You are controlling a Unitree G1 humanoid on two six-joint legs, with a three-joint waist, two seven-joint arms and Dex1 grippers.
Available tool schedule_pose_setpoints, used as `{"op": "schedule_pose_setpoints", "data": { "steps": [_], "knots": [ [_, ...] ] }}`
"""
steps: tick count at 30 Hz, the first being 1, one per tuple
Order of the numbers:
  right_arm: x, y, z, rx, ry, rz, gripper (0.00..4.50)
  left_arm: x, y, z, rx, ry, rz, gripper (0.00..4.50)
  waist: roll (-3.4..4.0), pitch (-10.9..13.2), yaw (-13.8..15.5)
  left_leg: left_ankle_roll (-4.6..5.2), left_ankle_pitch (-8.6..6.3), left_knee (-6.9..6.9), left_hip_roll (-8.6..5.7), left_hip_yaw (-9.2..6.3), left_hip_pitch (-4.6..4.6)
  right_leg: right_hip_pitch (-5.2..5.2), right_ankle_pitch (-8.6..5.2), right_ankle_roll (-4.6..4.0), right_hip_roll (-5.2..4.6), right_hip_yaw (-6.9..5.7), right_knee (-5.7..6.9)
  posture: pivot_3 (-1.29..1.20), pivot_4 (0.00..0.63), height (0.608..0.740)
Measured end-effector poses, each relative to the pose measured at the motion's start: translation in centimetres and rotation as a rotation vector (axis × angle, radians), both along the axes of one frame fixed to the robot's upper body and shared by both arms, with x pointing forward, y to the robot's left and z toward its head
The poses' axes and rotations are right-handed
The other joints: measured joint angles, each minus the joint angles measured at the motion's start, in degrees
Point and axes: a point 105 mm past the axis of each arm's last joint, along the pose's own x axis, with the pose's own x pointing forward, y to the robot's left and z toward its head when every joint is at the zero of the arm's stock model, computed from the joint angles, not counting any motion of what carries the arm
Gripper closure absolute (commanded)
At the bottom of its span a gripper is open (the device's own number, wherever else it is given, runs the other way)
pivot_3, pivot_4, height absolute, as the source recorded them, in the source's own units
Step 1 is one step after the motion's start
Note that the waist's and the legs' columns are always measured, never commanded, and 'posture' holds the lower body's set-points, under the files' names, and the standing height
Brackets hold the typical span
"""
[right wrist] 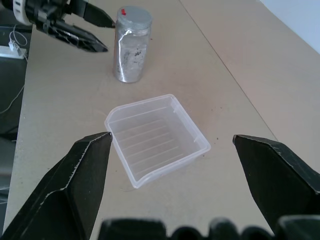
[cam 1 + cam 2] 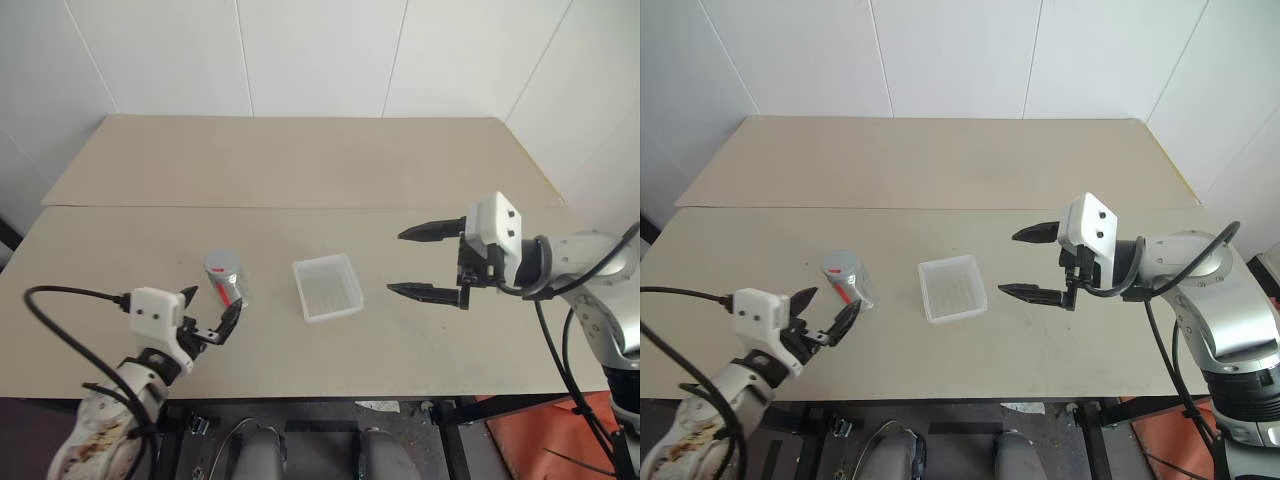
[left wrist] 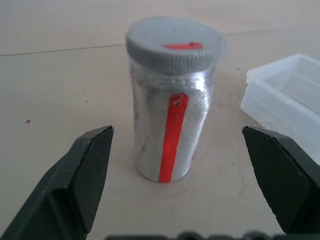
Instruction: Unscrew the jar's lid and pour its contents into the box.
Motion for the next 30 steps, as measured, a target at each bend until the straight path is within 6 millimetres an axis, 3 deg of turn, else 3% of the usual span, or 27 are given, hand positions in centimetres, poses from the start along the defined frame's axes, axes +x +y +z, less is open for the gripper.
{"op": "schedule_pose_setpoints", "data": {
  "steps": [17,27,30],
  "knots": [
    [-0.8,0.4,0.9,0.000,-0.061,0.006,0.00,3.7,-0.8,-1.0,0.023,-0.135,0.097,0.03,0.00,0.00,0.22,0.00,0.00,0.00,-0.03,0.00,-0.03,0.00,0.00,0.00,-0.03,0.00,-0.03,0.00,0.150,0.740],
    [-0.9,0.3,1.0,-0.008,-0.059,0.010,0.00,4.4,-1.0,-1.1,0.037,-0.195,0.120,0.03,0.00,0.00,0.28,0.00,0.00,0.00,-0.04,0.01,-0.03,0.00,0.00,0.00,-0.03,0.00,-0.03,0.00,0.150,0.740],
    [-0.9,0.3,1.0,-0.009,-0.060,0.010,0.00,4.7,-1.1,-1.0,0.034,-0.203,0.116,0.66,0.00,0.00,0.31,0.00,0.00,0.00,-0.04,0.00,-0.04,0.00,0.00,0.01,-0.04,-0.01,-0.03,0.00,0.150,0.740]
  ]
}}
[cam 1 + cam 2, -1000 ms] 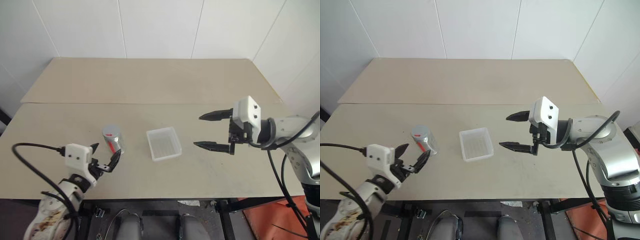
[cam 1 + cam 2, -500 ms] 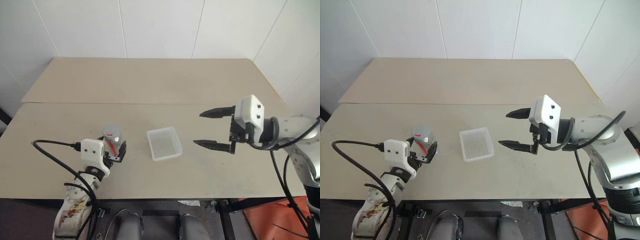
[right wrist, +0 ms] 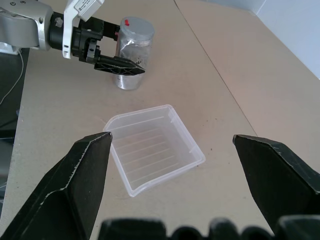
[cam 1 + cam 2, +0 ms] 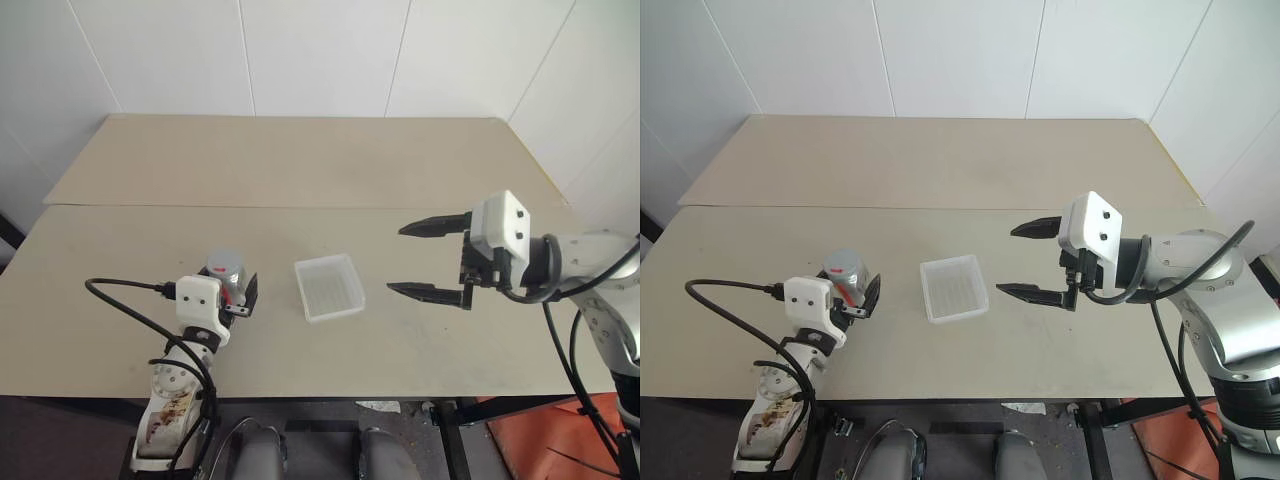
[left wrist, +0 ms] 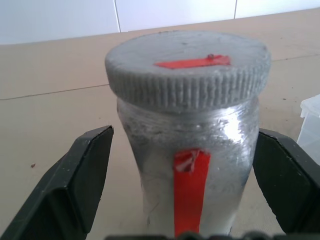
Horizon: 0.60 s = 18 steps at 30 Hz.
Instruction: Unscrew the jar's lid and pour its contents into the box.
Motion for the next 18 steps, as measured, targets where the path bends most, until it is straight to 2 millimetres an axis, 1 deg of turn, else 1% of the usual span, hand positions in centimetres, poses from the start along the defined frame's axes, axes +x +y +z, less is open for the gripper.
{"op": "schedule_pose_setpoints", "data": {
  "steps": [4,6,14,16,18],
  "knots": [
    [0.0,-0.1,0.0,-0.007,0.000,0.000,0.00,0.2,-0.3,-0.1,-0.008,-0.001,-0.010,2.04,0.00,0.00,0.01,0.00,0.00,0.00,0.00,0.00,0.00,0.00,0.00,0.00,0.00,0.00,0.00,0.00,0.150,0.740],
    [0.0,-0.1,0.0,-0.010,-0.002,0.000,0.00,0.3,-0.6,-0.1,-0.011,-0.002,-0.017,2.58,0.00,0.00,0.01,0.00,0.00,0.00,0.00,0.00,0.00,0.00,0.00,0.00,0.00,0.00,0.00,0.00,0.150,0.740],
    [-0.1,0.0,0.1,-0.008,-0.014,0.006,0.00,0.5,-0.4,0.1,-0.002,0.018,-0.043,2.59,0.00,0.00,0.04,0.00,0.00,0.00,0.01,-0.01,0.01,0.00,0.00,0.00,0.02,-0.01,0.02,0.00,0.150,0.740],
    [-0.1,0.0,0.2,-0.004,-0.016,0.008,0.00,0.6,0.1,0.7,0.013,0.033,-0.085,2.59,0.00,0.00,-0.05,0.00,0.00,0.00,0.02,-0.01,0.01,-0.03,0.00,0.01,0.03,-0.01,0.02,0.00,0.150,0.740],
    [0.0,0.3,0.3,0.013,-0.020,0.016,0.00,0.8,0.7,2.1,0.029,0.042,-0.168,2.59,0.00,0.01,-0.16,0.00,0.00,0.00,0.04,-0.02,0.00,-0.04,0.00,0.00,0.05,-0.04,0.03,0.00,0.150,0.740]
  ]
}}
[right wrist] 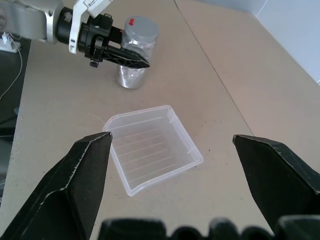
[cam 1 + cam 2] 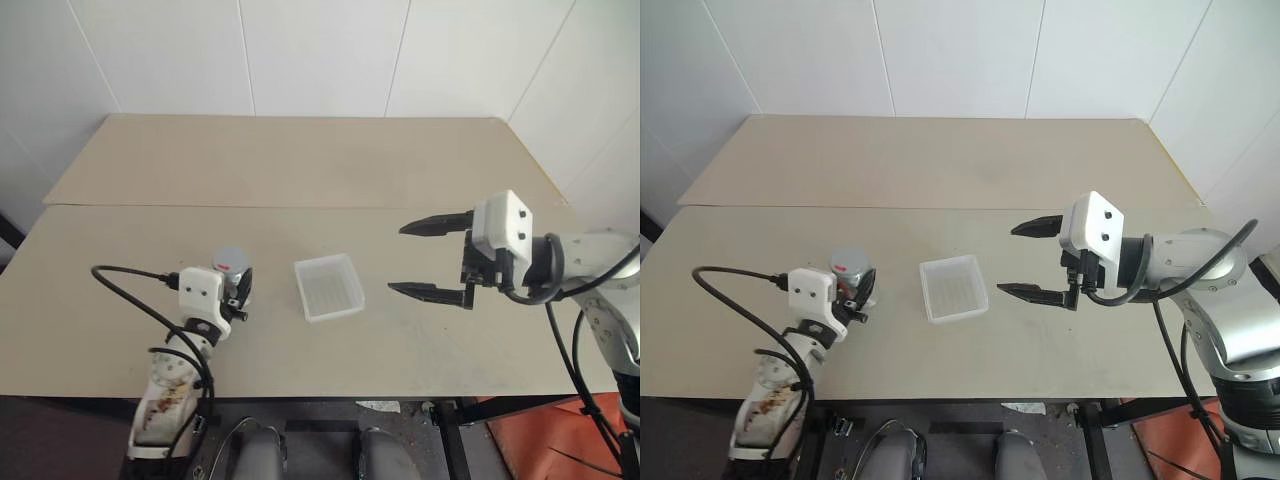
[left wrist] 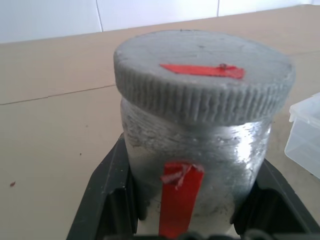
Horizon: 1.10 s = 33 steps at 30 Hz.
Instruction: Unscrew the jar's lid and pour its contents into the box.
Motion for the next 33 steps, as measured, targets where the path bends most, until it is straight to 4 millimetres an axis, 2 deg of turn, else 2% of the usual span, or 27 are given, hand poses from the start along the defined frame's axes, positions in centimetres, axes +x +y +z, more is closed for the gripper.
{"op": "schedule_pose_setpoints", "data": {
  "steps": [2,4,6,9,14,19,23,27,33],
  "knots": [
    [0.1,0.6,0.4,0.021,-0.013,0.019,0.00,0.2,0.7,2.1,0.005,0.012,-0.111,2.59,0.01,0.01,-0.21,0.00,0.00,0.00,0.02,-0.01,0.00,-0.02,0.00,0.00,0.02,-0.02,0.05,0.00,0.150,0.740],
    [0.2,1.8,1.2,0.045,-0.041,0.055,0.00,0.0,1.2,5.2,0.019,-0.001,-0.251,2.59,0.03,0.02,-0.59,0.00,0.00,-0.01,0.02,-0.01,0.02,-0.03,-0.01,0.01,0.01,-0.01,0.02,0.00,0.150,0.740],
    [0.3,2.9,1.7,0.080,-0.053,0.087,0.00,-0.4,1.0,7.6,0.031,-0.013,-0.401,2.59,0.03,0.03,-0.84,0.00,0.00,-0.03,-0.01,0.00,-0.01,-0.03,-0.01,0.02,-0.02,-0.01,-0.02,0.00,0.150,0.740],
    [0.6,4.4,2.5,0.126,-0.050,0.111,0.00,-0.6,0.6,8.8,0.045,0.017,-0.579,2.59,0.04,0.04,-0.86,0.00,0.00,-0.04,-0.02,-0.01,-0.07,-0.07,-0.01,0.02,-0.02,-0.04,-0.03,0.00,0.150,0.740],
    [1.1,7.4,4.8,0.217,-0.020,0.151,0.00,-1.1,-1.7,10.0,0.094,0.033,-0.908,2.59,0.05,0.05,-0.76,-0.02,0.02,-0.03,-0.01,-0.03,-0.27,-0.28,0.00,0.00,-0.01,-0.07,0.06,0.00,0.150,0.740],
    [1.7,10.3,7.1,0.253,0.019,0.133,0.00,0.4,-5.7,10.0,0.083,0.010,-1.080,2.59,0.05,0.05,-0.68,-0.01,0.02,-0.01,-0.04,-0.04,-0.47,-0.47,0.01,-0.01,-0.02,-0.07,0.19,0.00,0.150,0.740],
    [2.3,11.5,6.6,0.248,0.085,0.096,0.00,1.5,-6.6,9.4,0.074,0.020,-1.104,2.59,0.05,0.05,-0.96,-0.02,0.05,0.01,-0.02,-0.05,-0.90,-1.06,0.03,-0.03,0.03,-0.05,0.38,0.00,0.150,0.740],
    [2.8,12.0,6.3,0.240,0.104,0.058,0.00,1.8,-7.4,9.5,0.092,-0.001,-1.136,2.59,0.05,0.05,-1.15,-0.02,0.05,0.00,-0.01,-0.05,-0.91,-1.05,0.03,-0.03,0.03,-0.05,0.36,0.00,0.150,0.740],
    [3.3,12.7,6.0,0.231,0.124,0.042,0.00,1.9,-7.4,9.6,0.100,-0.001,-1.151,2.59,0.05,0.05,-1.03,-0.02,0.05,0.02,-0.02,-0.07,-0.91,-1.04,0.03,-0.03,0.02,-0.05,0.38,0.00,0.150,0.740]
  ]
}}
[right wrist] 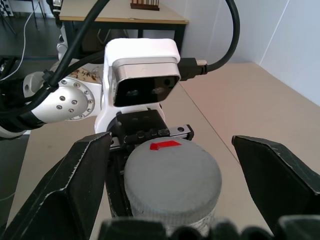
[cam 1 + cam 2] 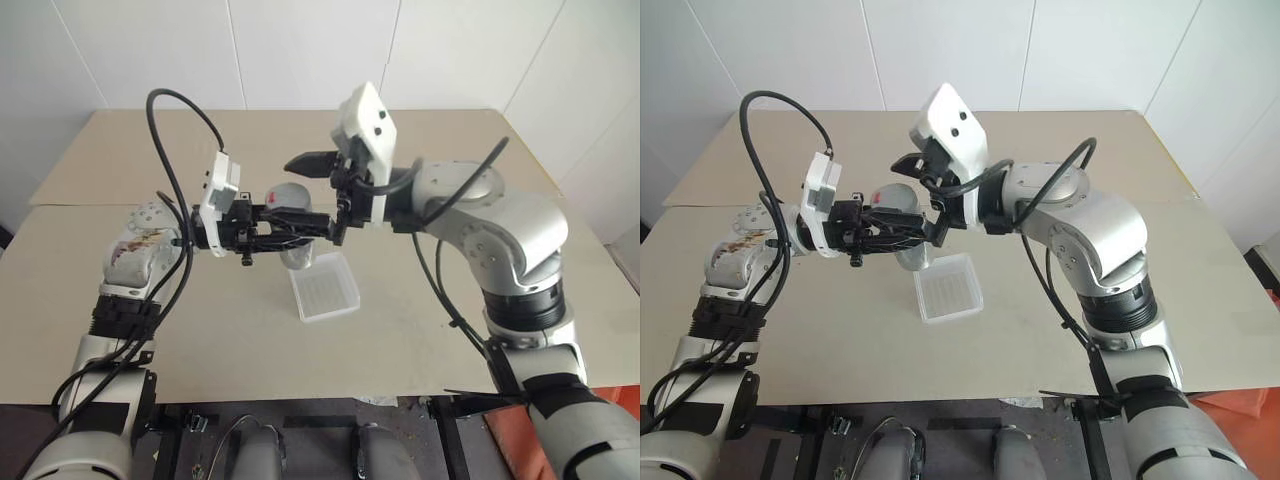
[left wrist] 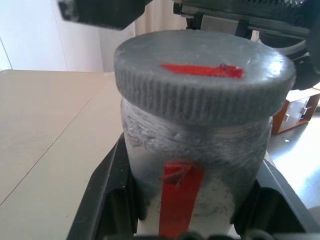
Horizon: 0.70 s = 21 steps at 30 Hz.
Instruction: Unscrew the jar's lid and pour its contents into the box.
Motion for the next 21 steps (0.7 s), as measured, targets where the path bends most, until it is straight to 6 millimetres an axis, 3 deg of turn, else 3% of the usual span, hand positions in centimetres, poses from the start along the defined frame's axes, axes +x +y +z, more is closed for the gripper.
{"op": "schedule_pose_setpoints", "data": {
  "steps": [7,10,14,21],
  "knots": [
    [0.57,0.17,-0.44,-0.003,0.028,-0.007,0.00,-0.10,0.06,0.02,0.003,-0.011,-0.009,2.59,0.00,0.00,-0.01,0.00,0.00,0.00,0.00,-0.01,0.00,-0.01,0.00,0.00,0.00,0.00,0.00,0.00,0.150,0.740],
    [0.57,0.25,-0.73,-0.013,0.041,0.007,0.59,-0.09,0.13,0.02,0.005,-0.014,-0.007,2.59,0.00,0.00,-0.01,0.00,0.00,0.00,0.00,-0.01,0.00,0.00,0.00,0.00,0.00,0.00,0.01,0.00,0.150,0.740],
    [0.30,0.65,-1.02,-0.022,0.051,0.033,1.73,-0.03,0.31,0.07,0.010,-0.017,0.002,2.59,0.00,0.00,-0.05,0.00,0.00,0.00,0.01,-0.02,0.00,-0.01,0.00,0.00,0.02,0.00,0.01,0.00,0.150,0.740],
    [0.37,0.90,-0.85,0.012,0.053,0.116,1.73,-0.12,0.67,0.39,0.023,-0.022,-0.016,2.59,0.00,0.00,-0.04,0.00,0.00,0.01,0.00,-0.01,0.00,0.00,0.00,0.00,0.02,-0.01,0.01,0.00,0.150,0.740]
  ]
}}
